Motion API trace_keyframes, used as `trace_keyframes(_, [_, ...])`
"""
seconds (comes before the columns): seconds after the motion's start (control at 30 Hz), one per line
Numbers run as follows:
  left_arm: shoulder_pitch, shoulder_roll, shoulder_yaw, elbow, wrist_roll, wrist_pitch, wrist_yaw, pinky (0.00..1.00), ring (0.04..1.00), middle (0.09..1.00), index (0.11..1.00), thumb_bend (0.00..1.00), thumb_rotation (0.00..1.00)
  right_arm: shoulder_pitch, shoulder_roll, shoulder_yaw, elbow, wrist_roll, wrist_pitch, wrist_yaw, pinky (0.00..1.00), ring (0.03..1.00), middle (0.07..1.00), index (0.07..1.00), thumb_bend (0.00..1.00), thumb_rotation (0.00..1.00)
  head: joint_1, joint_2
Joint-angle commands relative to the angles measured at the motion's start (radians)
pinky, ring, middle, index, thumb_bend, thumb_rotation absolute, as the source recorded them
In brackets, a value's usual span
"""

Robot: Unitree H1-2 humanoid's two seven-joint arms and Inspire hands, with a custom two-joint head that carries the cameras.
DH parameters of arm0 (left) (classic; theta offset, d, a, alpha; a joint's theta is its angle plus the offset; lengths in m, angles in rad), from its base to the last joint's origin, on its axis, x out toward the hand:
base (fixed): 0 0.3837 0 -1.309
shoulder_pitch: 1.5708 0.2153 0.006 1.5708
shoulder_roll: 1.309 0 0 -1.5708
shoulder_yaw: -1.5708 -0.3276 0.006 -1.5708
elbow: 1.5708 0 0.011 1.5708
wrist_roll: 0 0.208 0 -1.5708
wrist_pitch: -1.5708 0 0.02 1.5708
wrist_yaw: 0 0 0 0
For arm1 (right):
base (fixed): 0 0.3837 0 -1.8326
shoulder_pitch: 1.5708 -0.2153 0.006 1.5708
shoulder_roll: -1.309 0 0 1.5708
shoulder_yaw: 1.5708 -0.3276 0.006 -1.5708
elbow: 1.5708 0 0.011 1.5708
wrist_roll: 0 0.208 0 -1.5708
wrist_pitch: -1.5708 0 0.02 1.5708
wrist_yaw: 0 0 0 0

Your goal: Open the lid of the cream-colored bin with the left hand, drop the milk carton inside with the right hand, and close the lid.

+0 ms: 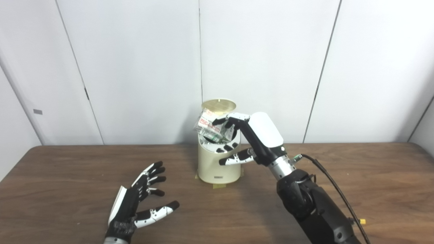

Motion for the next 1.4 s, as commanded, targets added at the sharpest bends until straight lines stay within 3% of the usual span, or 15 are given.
trace_keyframes(0.0, [-0.001,0.011,0.003,0.002,0.004,-0.037,0.007,0.62,0.795,0.864,0.898,0.74,0.11,-0.043,-0.008,-0.017,-0.014,0.006,0.004,0.007,0.52,0.634,0.694,0.672,0.74,0.05,0.0,-0.005])
trace_keyframes(0.17, [0.001,0.011,0.003,0.008,0.001,-0.045,0.006,0.63,0.796,0.862,0.899,0.73,0.09,-0.047,-0.022,-0.014,-0.001,-0.014,0.038,0.043,0.57,0.68,0.716,0.703,0.72,0.18,0.0,-0.015])
trace_keyframes(0.3, [0.0,0.009,0.002,0.011,0.004,-0.043,0.009,0.63,0.792,0.861,0.898,0.73,0.09,-0.059,-0.042,0.002,-0.013,-0.061,0.124,0.126,0.58,0.72,0.731,0.733,0.71,0.31,0.0,-0.018])
trace_keyframes(0.4, [-0.001,0.007,0.001,0.012,0.005,-0.042,0.009,0.62,0.788,0.859,0.894,0.73,0.08,-0.078,-0.069,0.033,-0.031,-0.116,0.189,0.218,0.7,0.803,0.754,0.77,0.7,0.45,0.0,-0.018])
trace_keyframes(0.53, [-0.003,0.005,-0.002,0.012,0.006,-0.036,0.007,0.62,0.795,0.861,0.895,0.72,0.07,-0.11,-0.09,0.063,-0.013,-0.153,0.222,0.301,0.89,0.891,0.759,0.793,0.73,0.6,0.005,-0.017])
trace_keyframes(0.67, [-0.003,0.004,-0.004,0.012,0.009,-0.039,0.009,0.63,0.794,0.863,0.896,0.72,0.07,-0.133,-0.09,0.073,0.023,-0.148,0.222,0.327,0.94,0.913,0.753,0.794,0.77,0.69,0.008,-0.012])
trace_keyframes(1.1, [-0.006,-0.003,-0.007,0.008,-0.005,-0.033,0.003,0.62,0.787,0.862,0.898,0.73,0.07,-0.163,-0.094,0.112,0.06,-0.127,0.171,0.349,0.98,0.94,0.732,0.802,0.75,0.82,0.021,-0.001])
trace_keyframes(1.37, [-0.01,0.004,-0.005,0.014,0.005,-0.038,0.008,0.63,0.793,0.863,0.899,0.72,0.09,-0.138,-0.108,0.096,0.004,-0.087,0.162,0.351,0.95,0.895,0.738,0.806,0.71,0.73,0.017,-0.004])
